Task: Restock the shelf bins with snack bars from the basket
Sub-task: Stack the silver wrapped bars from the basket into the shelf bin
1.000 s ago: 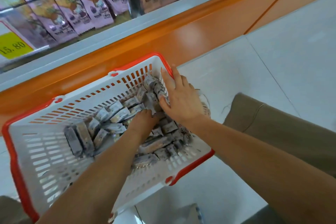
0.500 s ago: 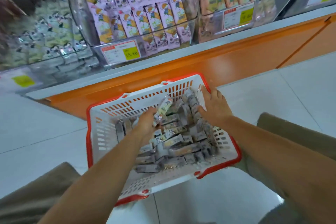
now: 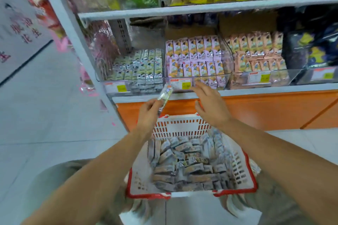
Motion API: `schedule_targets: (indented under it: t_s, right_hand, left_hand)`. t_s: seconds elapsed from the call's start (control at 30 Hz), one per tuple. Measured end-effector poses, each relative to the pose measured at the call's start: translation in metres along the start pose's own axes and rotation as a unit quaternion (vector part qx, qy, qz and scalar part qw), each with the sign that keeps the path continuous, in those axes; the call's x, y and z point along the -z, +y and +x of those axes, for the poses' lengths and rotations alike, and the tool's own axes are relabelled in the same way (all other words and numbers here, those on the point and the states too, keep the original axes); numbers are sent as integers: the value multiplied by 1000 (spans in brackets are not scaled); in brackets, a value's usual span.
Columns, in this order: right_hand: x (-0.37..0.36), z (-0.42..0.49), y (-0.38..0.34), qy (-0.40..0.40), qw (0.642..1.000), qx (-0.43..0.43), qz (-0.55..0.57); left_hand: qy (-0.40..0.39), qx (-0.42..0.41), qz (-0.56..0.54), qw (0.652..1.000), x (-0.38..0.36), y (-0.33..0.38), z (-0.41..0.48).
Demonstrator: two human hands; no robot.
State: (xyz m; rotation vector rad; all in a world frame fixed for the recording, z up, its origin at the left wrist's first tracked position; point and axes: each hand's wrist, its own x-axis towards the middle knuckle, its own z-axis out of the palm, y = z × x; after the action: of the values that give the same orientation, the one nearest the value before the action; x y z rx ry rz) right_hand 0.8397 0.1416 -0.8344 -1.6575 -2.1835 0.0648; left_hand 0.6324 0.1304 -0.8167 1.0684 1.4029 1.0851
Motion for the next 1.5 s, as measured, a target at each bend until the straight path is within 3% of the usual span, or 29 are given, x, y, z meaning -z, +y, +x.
schedule_targets:
  t_s: [0.23,0.47,0.63,1.0,1.17,1.27,1.37,1.5]
  right_hand:
    - [12,65,-33,8,1000,-23,-8]
    - [-4,139,-27,-25,998,-52,-26]
    - [-23,157,-16,-42,997,-48,-41]
    - [-36,156,-11,-13,997,-41,-63]
    - [-36,154,-11,-19,997,-41,-64]
    - [-35,154,-11,-28,997,-41,-57]
    - [-31,151,-13,-19,999,-36,-22]
    - [-20,136,-14,41,998,-2,49]
  left_hand:
    - [105,-104,85,985,46,48,37]
    - [150,-78,183,968,69,76,115]
    - [140,-42,284,948,71,69,160]
    - [89,-65,518,848,66,45,184]
    - [67,-75,509,855,71,43,184]
    - [58,-87,534,839,71,44,176]
    - [117,-148,535,824,67,47,156]
    - [161,-338,452,810,50,43,123]
